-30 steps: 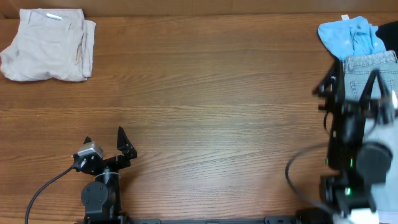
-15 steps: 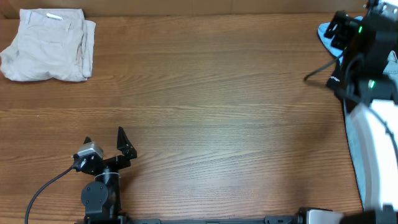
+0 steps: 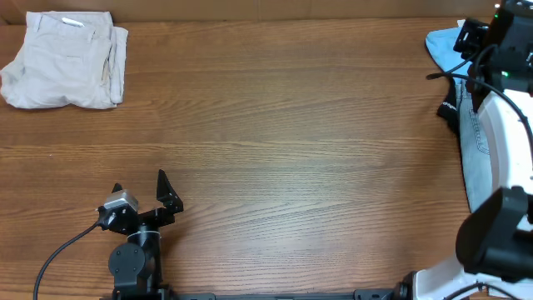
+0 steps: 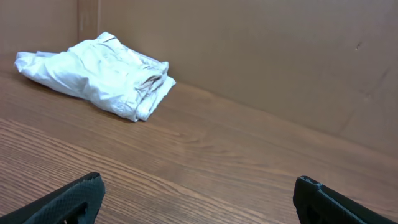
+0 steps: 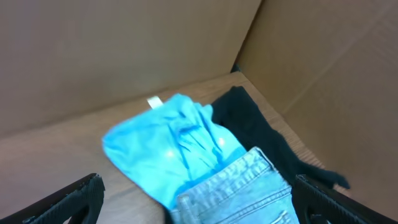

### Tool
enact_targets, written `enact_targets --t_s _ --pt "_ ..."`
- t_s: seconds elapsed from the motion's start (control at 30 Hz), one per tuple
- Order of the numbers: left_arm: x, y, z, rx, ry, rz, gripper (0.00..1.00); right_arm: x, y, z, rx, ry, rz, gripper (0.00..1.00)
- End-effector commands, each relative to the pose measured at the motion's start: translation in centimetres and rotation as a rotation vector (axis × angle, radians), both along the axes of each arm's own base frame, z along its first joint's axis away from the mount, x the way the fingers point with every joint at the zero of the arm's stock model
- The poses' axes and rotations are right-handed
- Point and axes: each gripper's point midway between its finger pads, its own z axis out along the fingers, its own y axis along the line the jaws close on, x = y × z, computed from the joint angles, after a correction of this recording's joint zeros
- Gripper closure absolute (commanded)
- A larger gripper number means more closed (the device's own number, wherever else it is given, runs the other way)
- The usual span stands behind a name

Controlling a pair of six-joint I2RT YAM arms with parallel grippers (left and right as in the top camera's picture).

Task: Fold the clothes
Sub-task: 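Reach the right gripper to the denim shorts waistband on the pile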

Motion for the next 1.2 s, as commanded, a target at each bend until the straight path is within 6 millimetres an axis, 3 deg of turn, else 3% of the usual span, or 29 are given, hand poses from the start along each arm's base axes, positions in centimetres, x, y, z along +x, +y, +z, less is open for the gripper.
enact_targets --t_s 0.0,0.23,0.37,0.53,0.7,0.8,1.17 --pt "0.0 -0.2 0.0 0.022 -0.002 -0.010 0.00 0.6 -1.8 -3.6 -0.123 0.156 -0.007 0.00" --pt "0.0 -0.2 0.0 0.022 -0.002 -0.010 0.00 1.2 -3.6 -11.5 -0.238 0.382 -0.014 0.00" --pt "0.0 -0.2 0.0 0.022 -0.002 -0.010 0.00 1.1 -4.0 -14.7 -0.228 0.434 -0.018 0.02" --pt "0.0 -0.2 0.0 0.022 -0.002 -0.010 0.00 0.4 -4.9 -16.8 -0.213 0.481 -0.027 0.09" --pt "0.0 -0.2 0.0 0.022 -0.002 -0.010 0.00 -1.2 -6.0 -19.4 -0.165 0.559 -0.028 0.08" --pt "0.0 -0.2 0.0 0.022 -0.003 -0.010 0.00 -1.7 -5.6 -20.7 -0.101 0.584 0.024 0.08" --pt "0.0 -0.2 0.0 0.022 -0.002 -0.010 0.00 -0.9 -4.0 -21.8 -0.012 0.555 0.124 0.05"
